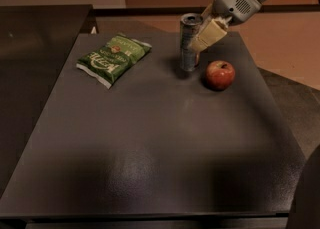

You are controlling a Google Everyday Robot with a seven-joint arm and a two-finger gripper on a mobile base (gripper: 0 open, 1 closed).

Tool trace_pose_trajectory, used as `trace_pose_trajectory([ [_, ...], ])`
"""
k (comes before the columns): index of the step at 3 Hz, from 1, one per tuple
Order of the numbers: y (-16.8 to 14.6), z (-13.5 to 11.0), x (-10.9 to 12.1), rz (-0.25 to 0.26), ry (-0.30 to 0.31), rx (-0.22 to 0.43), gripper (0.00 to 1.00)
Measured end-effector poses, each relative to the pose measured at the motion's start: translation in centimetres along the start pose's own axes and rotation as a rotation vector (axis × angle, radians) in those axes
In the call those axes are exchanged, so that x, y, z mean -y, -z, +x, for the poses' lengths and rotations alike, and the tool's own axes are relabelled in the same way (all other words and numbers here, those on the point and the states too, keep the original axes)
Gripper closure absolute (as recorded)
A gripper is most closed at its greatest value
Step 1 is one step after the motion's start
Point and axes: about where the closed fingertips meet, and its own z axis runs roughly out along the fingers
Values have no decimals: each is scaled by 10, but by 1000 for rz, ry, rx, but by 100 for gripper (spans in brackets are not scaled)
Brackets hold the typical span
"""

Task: Move redbull can near apple

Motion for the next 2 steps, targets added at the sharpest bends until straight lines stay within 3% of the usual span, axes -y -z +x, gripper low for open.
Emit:
trace_pose_trajectory([
  [2,-26,21,6,-35,-63,29,58],
])
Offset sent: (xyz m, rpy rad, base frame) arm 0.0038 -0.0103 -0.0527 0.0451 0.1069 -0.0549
